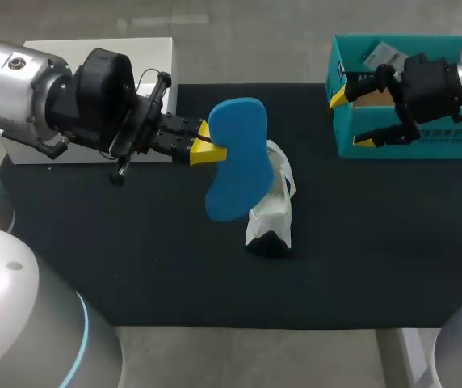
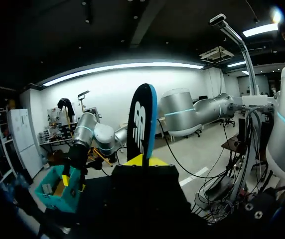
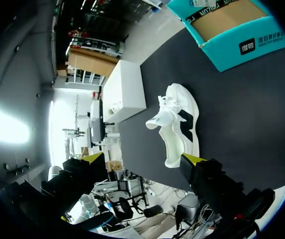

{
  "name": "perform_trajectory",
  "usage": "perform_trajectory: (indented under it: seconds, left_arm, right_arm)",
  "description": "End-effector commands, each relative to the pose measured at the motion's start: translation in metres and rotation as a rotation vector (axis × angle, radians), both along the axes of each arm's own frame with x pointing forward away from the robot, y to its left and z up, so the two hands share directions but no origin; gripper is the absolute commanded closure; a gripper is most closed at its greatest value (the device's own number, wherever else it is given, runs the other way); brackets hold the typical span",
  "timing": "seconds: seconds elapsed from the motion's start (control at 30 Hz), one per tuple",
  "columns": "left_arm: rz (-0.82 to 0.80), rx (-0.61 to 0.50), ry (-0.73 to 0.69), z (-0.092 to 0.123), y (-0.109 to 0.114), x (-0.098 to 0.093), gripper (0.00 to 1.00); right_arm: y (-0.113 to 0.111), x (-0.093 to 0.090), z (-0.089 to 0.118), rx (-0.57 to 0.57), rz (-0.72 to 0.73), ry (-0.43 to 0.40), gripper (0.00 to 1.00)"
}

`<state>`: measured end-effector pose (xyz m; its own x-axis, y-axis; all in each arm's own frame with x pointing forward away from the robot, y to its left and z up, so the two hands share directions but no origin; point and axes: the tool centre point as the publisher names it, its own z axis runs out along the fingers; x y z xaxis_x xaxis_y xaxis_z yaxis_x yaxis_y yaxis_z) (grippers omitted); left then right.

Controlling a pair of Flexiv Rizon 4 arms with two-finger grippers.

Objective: Take the shoe out of the shoebox, open the shoe tongue, remove and reinsert the insole, then place the shoe into the shoebox

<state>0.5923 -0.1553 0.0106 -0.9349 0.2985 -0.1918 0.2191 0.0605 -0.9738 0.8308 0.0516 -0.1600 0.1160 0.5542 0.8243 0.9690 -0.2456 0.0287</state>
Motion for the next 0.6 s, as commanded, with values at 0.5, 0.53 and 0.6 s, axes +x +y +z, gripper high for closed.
perform_trajectory:
  seconds: [0.5, 0.53, 0.6]
  left_arm:
    - [-0.144, 0.046, -0.607, -0.001, -0.014, 0.037, 1.00]
    - [-0.184, 0.009, -0.727, -0.011, -0.013, 0.040, 1.00]
    - [-0.211, -0.073, -0.914, -0.028, -0.012, 0.049, 1.00]
  right_arm:
    - [0.005, -0.015, 0.029, 0.208, -0.044, 0.018, 0.00]
    - [0.005, -0.016, 0.032, 0.229, -0.036, 0.012, 0.00]
    - [0.007, -0.017, 0.039, 0.262, -0.021, 0.005, 0.00]
